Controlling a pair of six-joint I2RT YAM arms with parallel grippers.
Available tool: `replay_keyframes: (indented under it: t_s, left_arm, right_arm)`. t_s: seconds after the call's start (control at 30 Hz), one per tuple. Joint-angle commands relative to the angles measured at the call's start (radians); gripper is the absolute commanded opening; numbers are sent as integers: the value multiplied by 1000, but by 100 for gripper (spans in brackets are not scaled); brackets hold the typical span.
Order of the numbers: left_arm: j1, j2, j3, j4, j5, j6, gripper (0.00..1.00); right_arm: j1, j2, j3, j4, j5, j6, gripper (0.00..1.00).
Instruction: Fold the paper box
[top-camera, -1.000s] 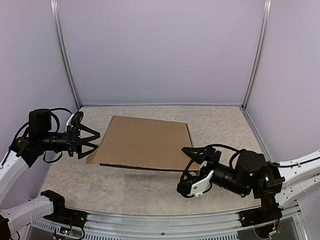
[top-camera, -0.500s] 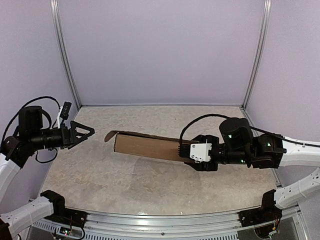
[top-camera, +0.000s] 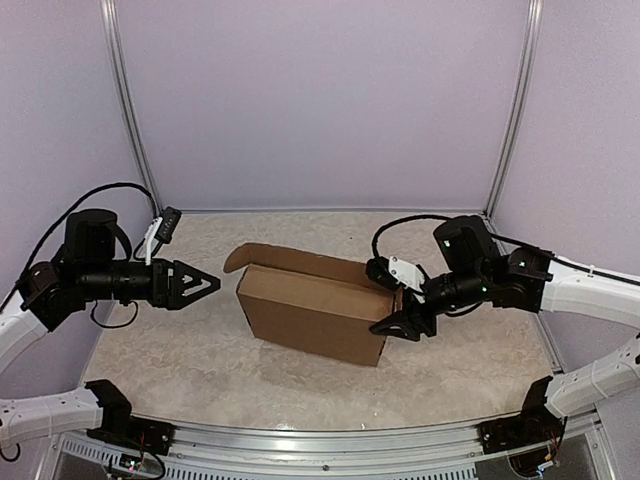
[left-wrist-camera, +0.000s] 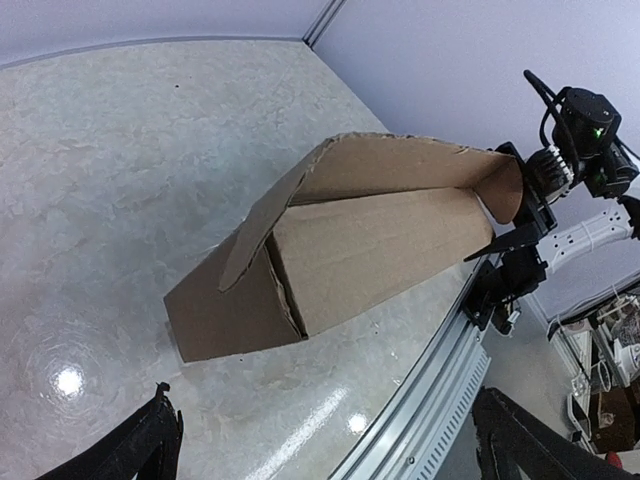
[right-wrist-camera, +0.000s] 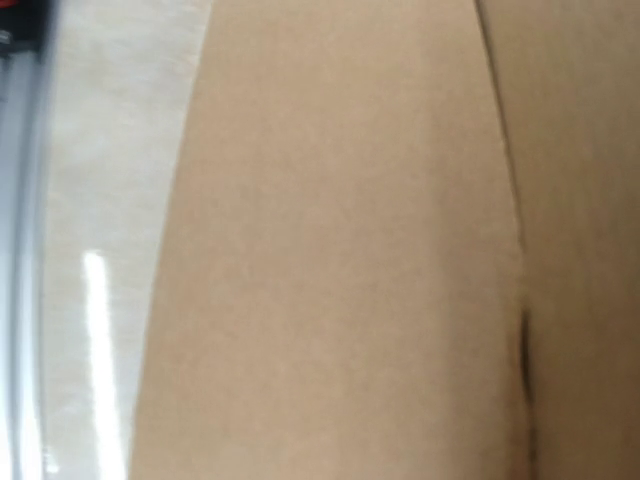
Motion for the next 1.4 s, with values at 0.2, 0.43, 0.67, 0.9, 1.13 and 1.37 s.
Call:
replay_keyframes:
  t_s: [0.2, 0.43, 0.67, 0.9, 1.13, 1.37]
  left_arm:
    - [-187, 120, 4, 43, -275, 102, 99]
    - [-249, 78, -130, 238, -244, 102, 99]
    - [-250, 10, -179, 366, -160, 133, 99]
    - [-250, -2, -143, 374, -7, 189, 99]
    - [-250, -14, -131, 374, 179, 197, 99]
    - [-248, -16, -137, 381, 251, 188, 95]
  right_arm:
    - [-42, -30, -112, 86, -135, 73, 50]
    - [-86, -117, -114, 42, -230, 133, 47]
    - [-114, -180, -63, -26, -400, 179, 46]
    - [-120, -187, -37, -19, -545, 217, 46]
    - [-120, -143, 9, -49, -630, 223, 49]
    - [-121, -99, 43, 8, -703, 246, 49]
